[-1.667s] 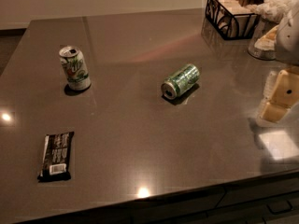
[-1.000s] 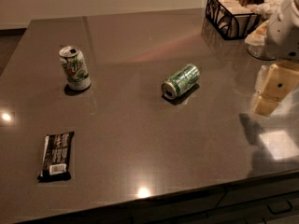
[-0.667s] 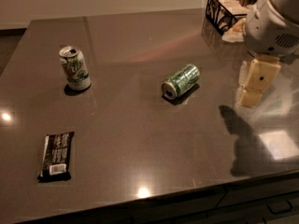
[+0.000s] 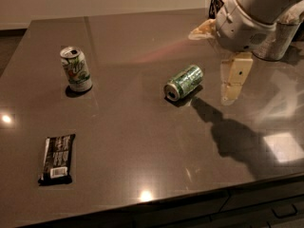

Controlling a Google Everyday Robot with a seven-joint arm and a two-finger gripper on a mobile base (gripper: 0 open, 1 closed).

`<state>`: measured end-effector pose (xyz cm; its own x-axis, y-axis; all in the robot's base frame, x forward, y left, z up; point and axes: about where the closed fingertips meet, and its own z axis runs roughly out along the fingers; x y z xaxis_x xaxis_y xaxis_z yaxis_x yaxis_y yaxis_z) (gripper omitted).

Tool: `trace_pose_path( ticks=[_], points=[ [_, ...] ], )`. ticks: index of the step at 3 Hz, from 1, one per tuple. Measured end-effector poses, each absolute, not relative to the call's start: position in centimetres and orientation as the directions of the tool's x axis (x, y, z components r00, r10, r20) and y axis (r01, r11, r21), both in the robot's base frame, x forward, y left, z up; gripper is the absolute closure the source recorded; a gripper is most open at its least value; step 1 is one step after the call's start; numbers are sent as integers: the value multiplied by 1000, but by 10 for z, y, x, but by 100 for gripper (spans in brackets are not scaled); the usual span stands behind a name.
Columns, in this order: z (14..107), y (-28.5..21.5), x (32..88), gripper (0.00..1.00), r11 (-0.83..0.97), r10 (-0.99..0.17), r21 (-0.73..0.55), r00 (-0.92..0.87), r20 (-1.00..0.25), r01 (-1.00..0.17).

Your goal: Place green can upright

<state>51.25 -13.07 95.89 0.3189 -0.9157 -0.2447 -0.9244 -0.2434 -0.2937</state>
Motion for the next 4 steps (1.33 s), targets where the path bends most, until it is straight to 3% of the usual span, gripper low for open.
trace_pose_path(
  ticks=[2,4],
  points=[
    [926,-103,542,0,-520,-811,-257,565,-152,-815],
    [891,-101,575,0,-615,-758,-201,642,-117,-763]
  ],
)
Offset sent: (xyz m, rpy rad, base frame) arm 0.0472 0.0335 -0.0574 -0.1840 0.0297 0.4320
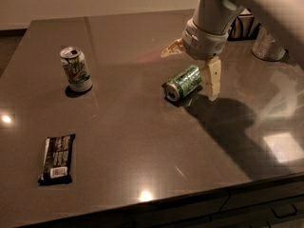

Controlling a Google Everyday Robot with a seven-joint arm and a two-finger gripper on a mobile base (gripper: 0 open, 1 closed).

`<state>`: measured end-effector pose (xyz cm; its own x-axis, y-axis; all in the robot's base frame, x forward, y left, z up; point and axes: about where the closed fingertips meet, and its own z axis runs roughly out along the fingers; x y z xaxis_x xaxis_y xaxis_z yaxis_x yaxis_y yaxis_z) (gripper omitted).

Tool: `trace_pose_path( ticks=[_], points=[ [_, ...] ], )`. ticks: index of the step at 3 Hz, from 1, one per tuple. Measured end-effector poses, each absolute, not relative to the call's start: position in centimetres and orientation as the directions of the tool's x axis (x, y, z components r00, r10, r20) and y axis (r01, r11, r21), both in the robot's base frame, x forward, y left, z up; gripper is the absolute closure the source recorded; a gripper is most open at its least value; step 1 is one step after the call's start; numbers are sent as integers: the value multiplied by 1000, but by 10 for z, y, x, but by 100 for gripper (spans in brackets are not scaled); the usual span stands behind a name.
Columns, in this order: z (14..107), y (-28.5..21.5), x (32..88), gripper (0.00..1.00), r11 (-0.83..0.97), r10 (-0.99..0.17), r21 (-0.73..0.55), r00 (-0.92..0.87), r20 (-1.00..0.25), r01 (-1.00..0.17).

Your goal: Place green can upright

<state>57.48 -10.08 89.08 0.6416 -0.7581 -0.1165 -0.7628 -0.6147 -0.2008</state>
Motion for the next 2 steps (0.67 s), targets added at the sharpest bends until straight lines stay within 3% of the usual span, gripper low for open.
trace_pose_path(
  ticks=[2],
  points=[
    [861,-92,579,0,-667,-715,-154,684,-142,-729]
  ],
)
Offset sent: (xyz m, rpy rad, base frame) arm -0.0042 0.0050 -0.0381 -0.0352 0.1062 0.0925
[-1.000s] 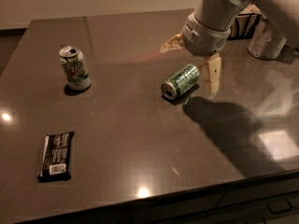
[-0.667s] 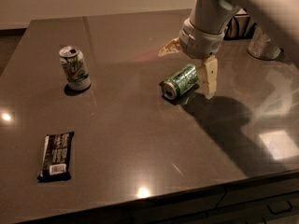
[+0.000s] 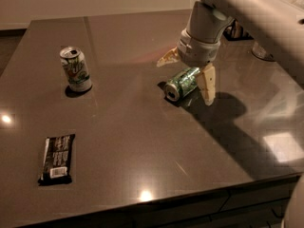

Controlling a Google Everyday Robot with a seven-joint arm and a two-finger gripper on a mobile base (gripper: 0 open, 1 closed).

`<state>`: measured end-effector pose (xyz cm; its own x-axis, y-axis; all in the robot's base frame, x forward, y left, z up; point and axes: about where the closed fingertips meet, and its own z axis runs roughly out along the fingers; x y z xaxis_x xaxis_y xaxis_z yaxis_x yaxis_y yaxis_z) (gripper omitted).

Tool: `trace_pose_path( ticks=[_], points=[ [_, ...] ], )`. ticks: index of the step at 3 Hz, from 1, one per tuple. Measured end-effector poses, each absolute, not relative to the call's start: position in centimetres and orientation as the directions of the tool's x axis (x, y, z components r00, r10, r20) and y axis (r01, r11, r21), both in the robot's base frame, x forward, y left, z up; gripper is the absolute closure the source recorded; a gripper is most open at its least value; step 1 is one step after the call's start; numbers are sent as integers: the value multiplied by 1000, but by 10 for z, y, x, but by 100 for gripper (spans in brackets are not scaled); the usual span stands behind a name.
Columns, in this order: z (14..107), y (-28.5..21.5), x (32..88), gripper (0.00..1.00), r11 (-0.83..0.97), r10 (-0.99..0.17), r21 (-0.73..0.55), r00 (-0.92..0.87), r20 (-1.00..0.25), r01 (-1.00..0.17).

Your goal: Place green can upright

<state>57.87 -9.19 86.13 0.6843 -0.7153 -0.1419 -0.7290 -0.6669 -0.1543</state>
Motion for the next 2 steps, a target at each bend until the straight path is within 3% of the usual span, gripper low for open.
trace_pose_path(
  ticks=[1,2],
  points=[
    [855,-86,573,0,-681,-702,-137,695,-153,-719],
    [854,-79,568,18,-687,-698,-123,697,-162,-716]
  ],
)
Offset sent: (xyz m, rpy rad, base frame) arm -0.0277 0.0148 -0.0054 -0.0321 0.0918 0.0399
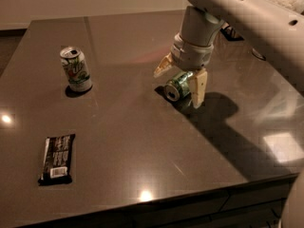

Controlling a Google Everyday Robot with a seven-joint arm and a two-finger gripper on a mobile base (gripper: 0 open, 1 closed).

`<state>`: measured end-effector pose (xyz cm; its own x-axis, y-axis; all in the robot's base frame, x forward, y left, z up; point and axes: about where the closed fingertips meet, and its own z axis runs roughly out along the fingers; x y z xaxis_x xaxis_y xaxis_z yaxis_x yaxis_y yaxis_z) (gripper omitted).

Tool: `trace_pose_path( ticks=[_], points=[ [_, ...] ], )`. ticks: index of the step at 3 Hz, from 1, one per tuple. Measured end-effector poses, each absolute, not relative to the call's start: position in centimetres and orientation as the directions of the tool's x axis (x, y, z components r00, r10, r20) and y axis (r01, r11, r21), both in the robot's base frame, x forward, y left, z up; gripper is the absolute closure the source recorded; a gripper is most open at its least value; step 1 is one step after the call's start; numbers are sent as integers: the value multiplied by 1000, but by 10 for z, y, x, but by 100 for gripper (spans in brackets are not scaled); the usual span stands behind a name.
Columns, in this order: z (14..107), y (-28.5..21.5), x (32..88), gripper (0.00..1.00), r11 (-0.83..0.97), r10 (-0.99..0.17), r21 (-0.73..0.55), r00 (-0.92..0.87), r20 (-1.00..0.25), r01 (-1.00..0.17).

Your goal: Place green can upright

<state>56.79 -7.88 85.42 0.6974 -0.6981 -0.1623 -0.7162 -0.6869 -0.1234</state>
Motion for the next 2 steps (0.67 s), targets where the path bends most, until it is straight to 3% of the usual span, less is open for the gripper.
trace_pose_path(
  ticks=[2],
  points=[
    [861,-72,566,64,-603,-761,-117,613,-214,-789]
  ],
)
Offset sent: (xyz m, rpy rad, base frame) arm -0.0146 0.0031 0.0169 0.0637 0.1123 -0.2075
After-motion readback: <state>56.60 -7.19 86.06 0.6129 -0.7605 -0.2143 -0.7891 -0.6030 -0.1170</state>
